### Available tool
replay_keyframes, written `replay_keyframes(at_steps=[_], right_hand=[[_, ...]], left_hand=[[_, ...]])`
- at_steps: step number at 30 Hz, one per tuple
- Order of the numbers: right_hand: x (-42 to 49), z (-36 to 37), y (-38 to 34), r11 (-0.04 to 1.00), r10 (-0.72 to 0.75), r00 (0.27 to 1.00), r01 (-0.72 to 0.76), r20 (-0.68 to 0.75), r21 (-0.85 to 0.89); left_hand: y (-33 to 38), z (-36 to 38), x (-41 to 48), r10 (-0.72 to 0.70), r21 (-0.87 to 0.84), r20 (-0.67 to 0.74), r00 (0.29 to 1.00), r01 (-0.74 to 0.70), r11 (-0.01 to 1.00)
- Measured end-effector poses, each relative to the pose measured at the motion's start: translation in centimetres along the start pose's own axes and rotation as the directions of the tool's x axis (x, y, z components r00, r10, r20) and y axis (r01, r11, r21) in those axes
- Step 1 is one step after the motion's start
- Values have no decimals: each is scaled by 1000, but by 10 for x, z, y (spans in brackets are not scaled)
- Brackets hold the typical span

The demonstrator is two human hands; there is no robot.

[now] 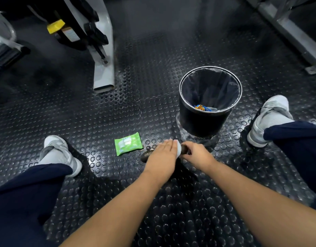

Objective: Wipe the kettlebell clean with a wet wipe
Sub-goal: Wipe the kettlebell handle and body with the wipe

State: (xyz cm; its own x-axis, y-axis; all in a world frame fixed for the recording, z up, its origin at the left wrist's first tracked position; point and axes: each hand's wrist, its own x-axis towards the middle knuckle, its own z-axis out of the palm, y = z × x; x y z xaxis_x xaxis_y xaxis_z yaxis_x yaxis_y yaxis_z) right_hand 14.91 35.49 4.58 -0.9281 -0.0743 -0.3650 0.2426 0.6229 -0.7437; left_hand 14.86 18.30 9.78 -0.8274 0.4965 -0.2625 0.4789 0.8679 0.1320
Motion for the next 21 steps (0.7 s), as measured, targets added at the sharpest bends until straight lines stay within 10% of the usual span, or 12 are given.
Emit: replay_keyframes(at_steps=[21], right_hand=[[1,0,5,999,1,1000,-1,13,39]], left_hand=[[-87,3,-36,-26,-228,47,999,36,973]])
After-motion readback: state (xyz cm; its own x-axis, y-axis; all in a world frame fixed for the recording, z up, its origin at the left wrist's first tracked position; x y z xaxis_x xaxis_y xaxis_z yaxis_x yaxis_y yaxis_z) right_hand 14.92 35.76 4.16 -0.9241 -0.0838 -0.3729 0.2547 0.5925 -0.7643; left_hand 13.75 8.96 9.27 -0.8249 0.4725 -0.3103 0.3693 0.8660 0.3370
